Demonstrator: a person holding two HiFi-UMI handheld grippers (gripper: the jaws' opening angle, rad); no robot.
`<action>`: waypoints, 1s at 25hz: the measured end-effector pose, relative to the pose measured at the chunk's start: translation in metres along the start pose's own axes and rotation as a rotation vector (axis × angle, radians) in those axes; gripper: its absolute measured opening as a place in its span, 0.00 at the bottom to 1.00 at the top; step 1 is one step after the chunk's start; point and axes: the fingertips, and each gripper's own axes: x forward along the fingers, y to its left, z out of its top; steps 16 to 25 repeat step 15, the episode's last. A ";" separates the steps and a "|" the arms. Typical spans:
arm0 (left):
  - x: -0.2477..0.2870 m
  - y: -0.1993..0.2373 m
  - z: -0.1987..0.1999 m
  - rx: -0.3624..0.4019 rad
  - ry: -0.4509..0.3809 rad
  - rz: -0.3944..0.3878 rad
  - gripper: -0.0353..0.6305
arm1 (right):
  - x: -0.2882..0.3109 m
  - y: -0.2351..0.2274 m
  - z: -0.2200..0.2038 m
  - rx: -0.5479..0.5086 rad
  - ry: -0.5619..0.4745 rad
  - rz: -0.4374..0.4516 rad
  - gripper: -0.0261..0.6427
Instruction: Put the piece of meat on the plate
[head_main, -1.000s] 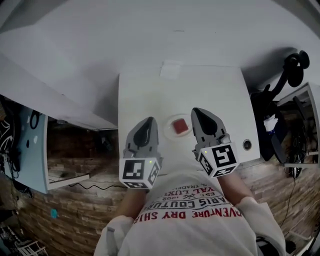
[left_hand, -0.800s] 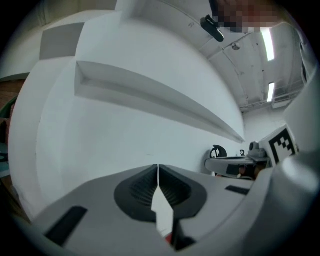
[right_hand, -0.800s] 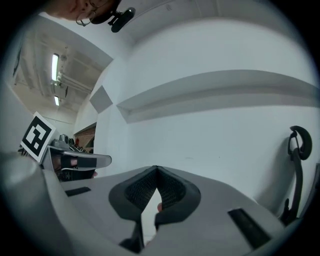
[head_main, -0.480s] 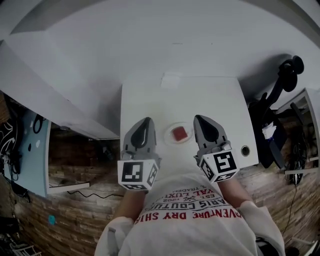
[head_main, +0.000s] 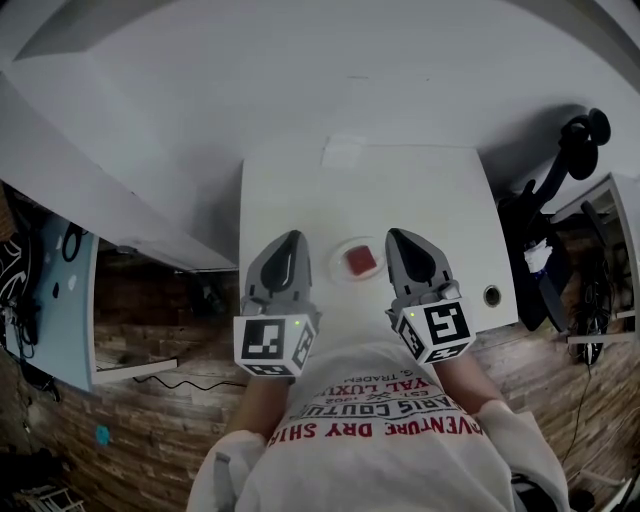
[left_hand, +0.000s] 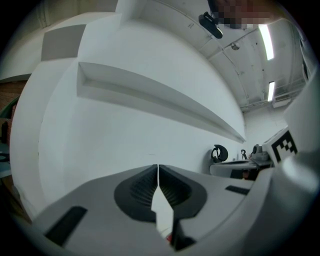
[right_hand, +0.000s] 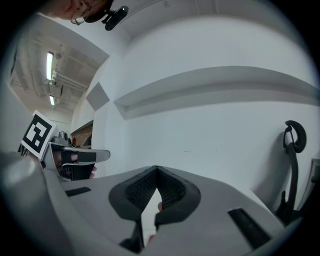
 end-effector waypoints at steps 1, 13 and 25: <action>0.000 0.001 -0.001 0.000 0.001 0.001 0.06 | 0.001 0.000 -0.002 0.006 0.003 -0.003 0.06; 0.006 0.006 -0.009 -0.019 0.022 -0.016 0.06 | 0.010 -0.001 -0.016 0.024 0.050 -0.016 0.06; 0.008 0.008 -0.010 -0.019 0.023 -0.018 0.06 | 0.013 -0.001 -0.018 0.024 0.058 -0.017 0.06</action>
